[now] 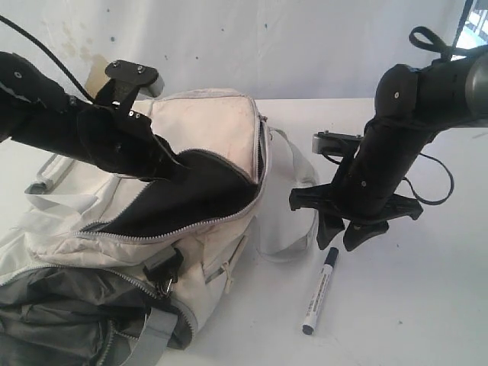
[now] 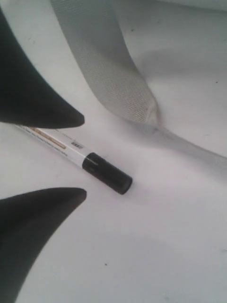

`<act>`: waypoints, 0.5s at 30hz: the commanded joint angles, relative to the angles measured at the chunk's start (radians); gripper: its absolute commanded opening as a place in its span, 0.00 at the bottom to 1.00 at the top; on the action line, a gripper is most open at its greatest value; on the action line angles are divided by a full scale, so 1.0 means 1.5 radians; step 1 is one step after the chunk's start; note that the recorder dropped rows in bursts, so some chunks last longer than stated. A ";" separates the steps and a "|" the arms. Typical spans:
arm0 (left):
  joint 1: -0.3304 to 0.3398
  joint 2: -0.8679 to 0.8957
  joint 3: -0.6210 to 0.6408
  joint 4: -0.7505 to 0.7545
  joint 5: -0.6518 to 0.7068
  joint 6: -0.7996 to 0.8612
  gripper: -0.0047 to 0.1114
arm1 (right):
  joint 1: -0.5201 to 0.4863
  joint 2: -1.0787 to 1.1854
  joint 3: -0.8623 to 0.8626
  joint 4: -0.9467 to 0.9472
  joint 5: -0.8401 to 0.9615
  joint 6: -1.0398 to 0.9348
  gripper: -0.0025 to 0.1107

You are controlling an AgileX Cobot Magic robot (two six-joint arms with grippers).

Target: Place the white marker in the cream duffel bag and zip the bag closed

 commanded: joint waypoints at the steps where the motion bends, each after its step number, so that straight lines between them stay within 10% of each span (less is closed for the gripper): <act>1: 0.000 -0.011 0.002 -0.011 -0.056 -0.079 0.04 | -0.004 0.024 0.003 -0.003 -0.016 0.020 0.36; 15: 0.126 -0.034 0.002 -0.172 -0.028 -0.195 0.04 | -0.004 0.078 0.003 0.021 -0.028 0.026 0.36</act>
